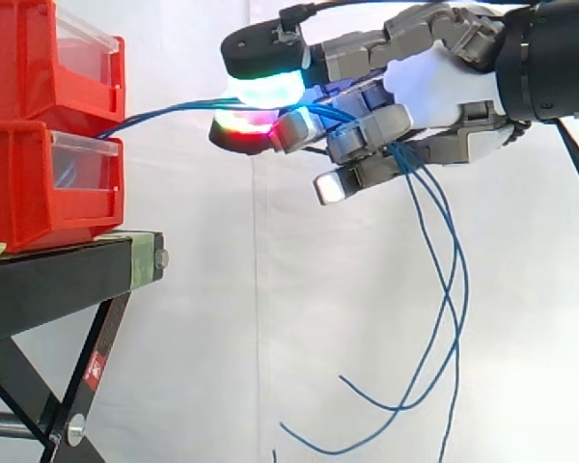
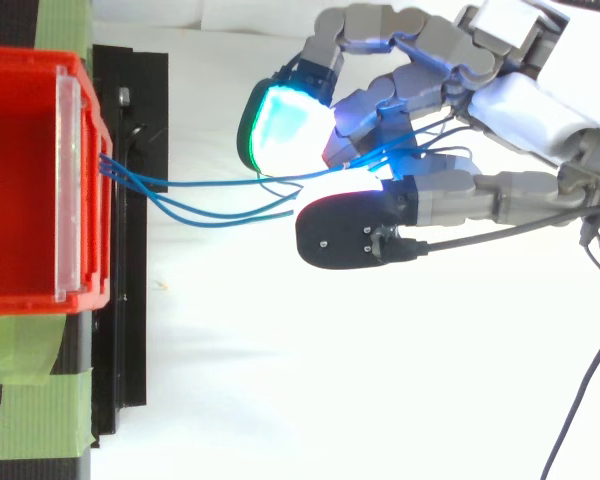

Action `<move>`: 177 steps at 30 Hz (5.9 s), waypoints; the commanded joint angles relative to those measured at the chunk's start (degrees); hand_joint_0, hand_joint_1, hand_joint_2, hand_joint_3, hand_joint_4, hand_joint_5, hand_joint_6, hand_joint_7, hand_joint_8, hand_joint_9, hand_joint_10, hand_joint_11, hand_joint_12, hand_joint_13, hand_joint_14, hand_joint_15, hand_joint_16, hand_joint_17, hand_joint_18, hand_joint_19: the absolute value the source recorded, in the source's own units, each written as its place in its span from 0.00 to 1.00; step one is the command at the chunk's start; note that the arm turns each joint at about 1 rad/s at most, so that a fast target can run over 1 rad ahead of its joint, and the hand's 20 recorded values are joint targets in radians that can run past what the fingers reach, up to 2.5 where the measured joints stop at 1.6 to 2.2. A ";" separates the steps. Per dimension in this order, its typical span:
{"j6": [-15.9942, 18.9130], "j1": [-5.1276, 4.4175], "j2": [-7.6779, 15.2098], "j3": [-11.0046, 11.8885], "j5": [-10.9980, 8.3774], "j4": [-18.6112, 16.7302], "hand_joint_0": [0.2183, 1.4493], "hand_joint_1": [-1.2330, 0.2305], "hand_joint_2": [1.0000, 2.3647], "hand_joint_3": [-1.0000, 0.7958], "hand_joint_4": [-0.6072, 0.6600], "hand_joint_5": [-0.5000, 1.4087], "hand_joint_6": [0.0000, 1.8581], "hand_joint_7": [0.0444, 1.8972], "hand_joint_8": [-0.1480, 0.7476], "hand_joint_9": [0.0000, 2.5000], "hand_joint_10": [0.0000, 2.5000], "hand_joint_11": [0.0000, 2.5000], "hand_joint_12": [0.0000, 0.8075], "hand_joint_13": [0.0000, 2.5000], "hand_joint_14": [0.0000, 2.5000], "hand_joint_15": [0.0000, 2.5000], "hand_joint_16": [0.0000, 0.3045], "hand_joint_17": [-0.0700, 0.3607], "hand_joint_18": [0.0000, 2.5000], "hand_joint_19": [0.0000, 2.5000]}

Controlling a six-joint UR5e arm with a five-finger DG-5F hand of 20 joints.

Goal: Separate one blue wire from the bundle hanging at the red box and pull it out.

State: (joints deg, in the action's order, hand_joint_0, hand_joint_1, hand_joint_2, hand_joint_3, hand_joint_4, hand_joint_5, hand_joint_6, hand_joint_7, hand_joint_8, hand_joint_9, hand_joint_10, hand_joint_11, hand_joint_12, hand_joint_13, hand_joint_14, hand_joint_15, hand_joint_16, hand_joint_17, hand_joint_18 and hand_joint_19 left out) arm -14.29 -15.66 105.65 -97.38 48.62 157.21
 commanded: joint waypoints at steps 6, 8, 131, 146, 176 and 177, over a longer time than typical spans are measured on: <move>2.95 -0.24 0.08 0.00 -0.01 0.11 0.40 0.34 0.02 0.45 0.63 0.16 0.31 0.66 0.51 0.26 0.14 0.72 0.45 0.32 0.80 0.46 0.15 0.39 0.30 0.50; 3.39 -0.33 -0.01 0.00 -0.01 0.11 0.37 0.33 0.02 0.44 0.64 0.16 0.31 0.67 0.52 0.26 0.12 0.73 0.46 0.32 0.79 0.47 0.15 0.40 0.30 0.50; 12.44 -1.04 -0.01 0.00 -0.01 4.77 0.28 0.49 0.01 0.37 0.66 0.16 0.41 0.59 0.55 0.35 0.10 0.75 0.46 0.36 0.79 0.46 0.16 0.41 0.32 0.50; 12.53 -1.04 -0.01 0.00 -0.01 4.95 0.26 0.38 0.00 0.28 0.66 0.16 0.41 0.59 0.55 0.35 0.12 0.75 0.47 0.36 0.79 0.45 0.16 0.42 0.32 0.50; 12.44 -1.12 -0.01 0.00 -0.01 5.48 0.33 0.39 0.02 0.45 0.65 0.16 0.46 0.59 0.53 0.37 0.19 0.72 0.44 0.38 0.77 0.47 0.15 0.40 0.34 0.50; 12.44 -1.12 -0.01 0.00 -0.01 5.48 0.32 0.39 0.02 0.45 0.65 0.16 0.46 0.59 0.53 0.37 0.19 0.73 0.45 0.38 0.77 0.47 0.15 0.39 0.34 0.50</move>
State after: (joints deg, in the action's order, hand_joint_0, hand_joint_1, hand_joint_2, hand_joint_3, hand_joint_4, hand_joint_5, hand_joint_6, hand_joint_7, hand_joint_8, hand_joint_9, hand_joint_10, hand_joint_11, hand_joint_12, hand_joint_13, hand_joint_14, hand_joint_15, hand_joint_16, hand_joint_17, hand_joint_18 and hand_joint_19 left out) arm -1.78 -16.77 105.66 -97.38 48.60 162.69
